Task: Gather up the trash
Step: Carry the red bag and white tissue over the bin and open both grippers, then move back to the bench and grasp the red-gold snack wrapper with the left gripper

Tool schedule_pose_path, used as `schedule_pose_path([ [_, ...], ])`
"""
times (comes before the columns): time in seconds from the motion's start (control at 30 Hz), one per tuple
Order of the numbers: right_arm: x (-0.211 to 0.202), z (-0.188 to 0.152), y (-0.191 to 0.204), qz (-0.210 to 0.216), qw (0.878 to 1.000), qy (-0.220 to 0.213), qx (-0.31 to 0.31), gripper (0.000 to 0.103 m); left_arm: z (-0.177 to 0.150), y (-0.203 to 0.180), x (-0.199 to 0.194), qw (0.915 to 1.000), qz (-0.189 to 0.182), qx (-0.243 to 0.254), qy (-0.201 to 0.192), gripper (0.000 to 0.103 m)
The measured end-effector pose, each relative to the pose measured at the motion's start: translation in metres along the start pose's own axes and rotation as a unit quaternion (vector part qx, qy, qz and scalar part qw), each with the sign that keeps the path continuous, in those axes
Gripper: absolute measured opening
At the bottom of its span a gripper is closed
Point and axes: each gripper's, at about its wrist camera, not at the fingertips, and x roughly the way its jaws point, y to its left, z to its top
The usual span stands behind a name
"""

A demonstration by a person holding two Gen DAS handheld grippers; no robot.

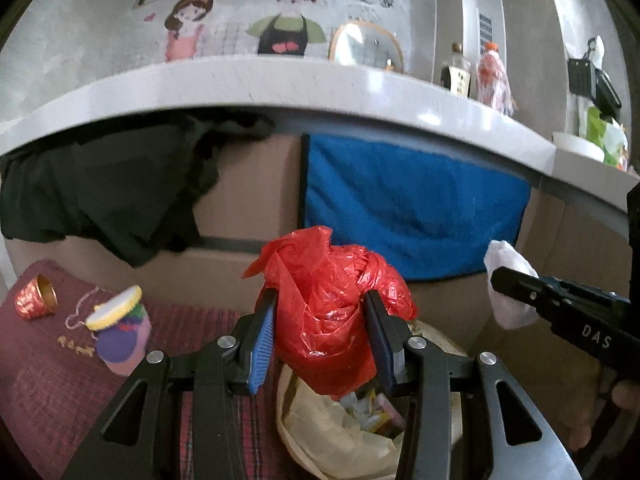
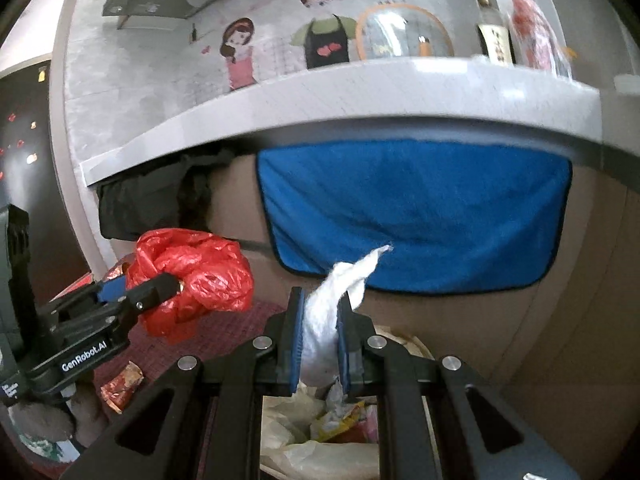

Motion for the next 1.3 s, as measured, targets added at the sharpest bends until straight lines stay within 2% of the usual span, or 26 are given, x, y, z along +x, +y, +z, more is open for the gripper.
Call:
schedule_pose_path([
  [0.53, 0.042, -0.021, -0.02, 0.002, 0.999, 0.042, 0.024, 0.013, -0.018, -0.003, 0.047, 0.9982, -0.026, -0.008, 0.053, 0.044],
  [0.67, 0.052, -0.024, -0.025, 0.005, 0.998, 0.052, 0.034, 0.014, -0.02, -0.001, 0.056, 0.9966, -0.057, -0.014, 0.059, 0.044],
  [0.73, 0.056, -0.026, -0.03, 0.016, 0.997, 0.056, 0.049, 0.017, -0.02, 0.003, 0.061, 0.9935, -0.087, -0.022, 0.07, 0.047],
  [0.87, 0.059, -0.034, -0.032, 0.015, 0.996, 0.064, 0.059, 0.035, -0.016, 0.014, 0.058, 0.9927, -0.09, -0.035, 0.073, 0.056],
  [1.03, 0.049, -0.036, -0.032, 0.0, 0.996, 0.057, 0.063, 0.035, -0.009, 0.022, 0.056, 0.985, -0.121, -0.053, 0.111, 0.061],
  [1.2, 0.037, -0.034, -0.031, -0.007, 0.996, 0.048, 0.075, 0.036, 0.002, 0.038, 0.035, 0.9889, -0.106, -0.069, 0.078, 0.061],
  [1.3, 0.03, -0.033, -0.024, -0.011, 0.997, 0.047, 0.068, 0.036, 0.008, 0.059, 0.016, 0.9923, -0.081, -0.076, 0.055, 0.061],
])
